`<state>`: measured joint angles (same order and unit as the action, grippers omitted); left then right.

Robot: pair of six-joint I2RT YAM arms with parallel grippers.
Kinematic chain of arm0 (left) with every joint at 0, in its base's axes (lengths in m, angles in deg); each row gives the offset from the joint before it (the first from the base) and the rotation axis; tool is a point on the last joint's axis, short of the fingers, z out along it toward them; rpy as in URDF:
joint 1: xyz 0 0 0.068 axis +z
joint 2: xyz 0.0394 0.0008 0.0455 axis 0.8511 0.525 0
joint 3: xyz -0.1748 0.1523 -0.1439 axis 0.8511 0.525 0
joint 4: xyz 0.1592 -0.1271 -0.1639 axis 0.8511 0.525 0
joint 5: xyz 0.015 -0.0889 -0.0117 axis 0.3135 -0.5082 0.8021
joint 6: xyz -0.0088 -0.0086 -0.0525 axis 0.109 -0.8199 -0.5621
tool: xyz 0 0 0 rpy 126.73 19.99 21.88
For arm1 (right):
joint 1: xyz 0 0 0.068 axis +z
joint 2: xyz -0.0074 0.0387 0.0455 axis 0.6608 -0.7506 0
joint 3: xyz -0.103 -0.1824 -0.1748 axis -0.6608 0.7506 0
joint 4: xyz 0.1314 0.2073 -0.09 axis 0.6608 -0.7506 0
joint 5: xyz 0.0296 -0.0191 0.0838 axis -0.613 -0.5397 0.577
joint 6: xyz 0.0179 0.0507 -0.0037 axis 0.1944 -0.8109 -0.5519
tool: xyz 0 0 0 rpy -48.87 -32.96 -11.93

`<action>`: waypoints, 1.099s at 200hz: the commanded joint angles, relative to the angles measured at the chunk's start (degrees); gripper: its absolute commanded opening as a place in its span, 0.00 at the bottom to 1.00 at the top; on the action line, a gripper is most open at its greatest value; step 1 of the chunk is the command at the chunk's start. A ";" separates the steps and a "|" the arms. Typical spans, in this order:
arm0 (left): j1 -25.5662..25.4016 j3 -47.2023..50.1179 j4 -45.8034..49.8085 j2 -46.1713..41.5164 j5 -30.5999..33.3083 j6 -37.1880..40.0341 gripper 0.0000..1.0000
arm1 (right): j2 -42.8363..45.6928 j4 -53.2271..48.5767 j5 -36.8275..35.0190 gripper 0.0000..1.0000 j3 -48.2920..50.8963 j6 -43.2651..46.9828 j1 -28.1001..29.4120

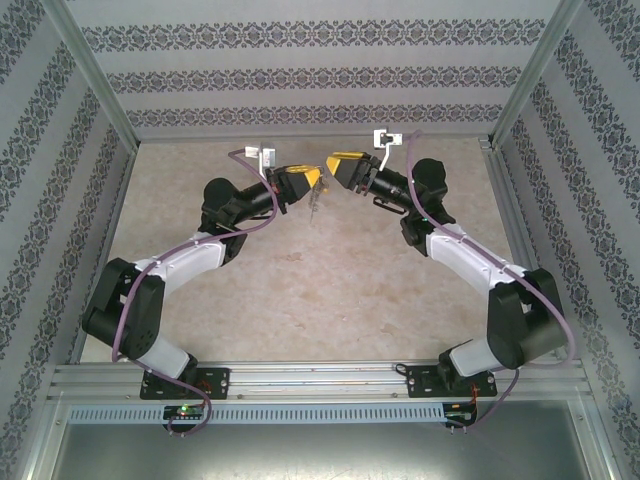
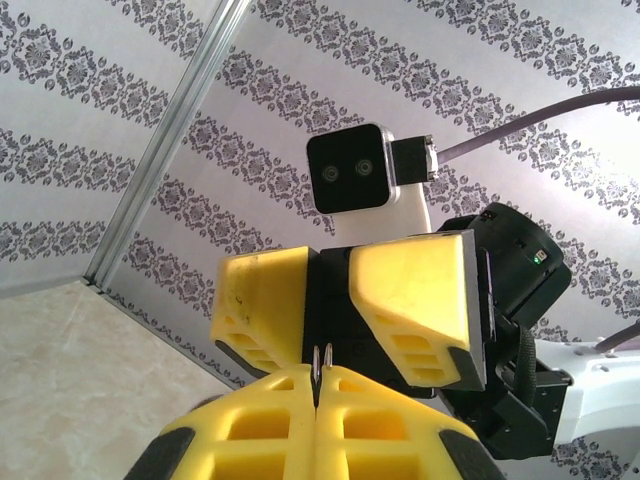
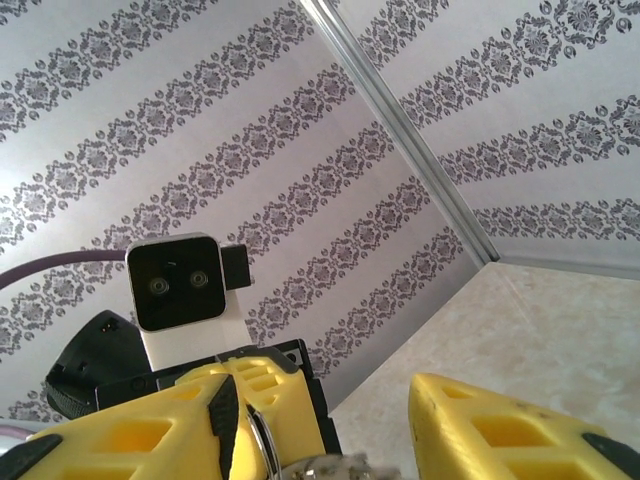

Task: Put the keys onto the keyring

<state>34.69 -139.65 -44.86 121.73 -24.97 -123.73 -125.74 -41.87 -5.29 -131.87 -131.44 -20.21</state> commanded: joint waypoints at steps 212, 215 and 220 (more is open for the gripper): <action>-0.89 -1.35 -4.96 0.69 2.79 -0.45 0.00 | -1.77 6.33 5.17 0.09 1.56 -2.28 1.90; -0.91 -1.36 -4.87 0.70 2.84 -0.42 0.00 | -1.72 6.33 5.22 0.07 1.53 -2.28 1.91; -0.92 -1.36 -4.64 0.68 2.80 -0.29 0.00 | -1.77 6.33 5.26 0.04 1.52 -2.28 1.79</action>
<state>34.38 -139.65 -45.10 122.08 -22.33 -123.77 -127.68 -37.98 -1.38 -130.82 -134.11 -18.59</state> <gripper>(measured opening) 0.049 0.097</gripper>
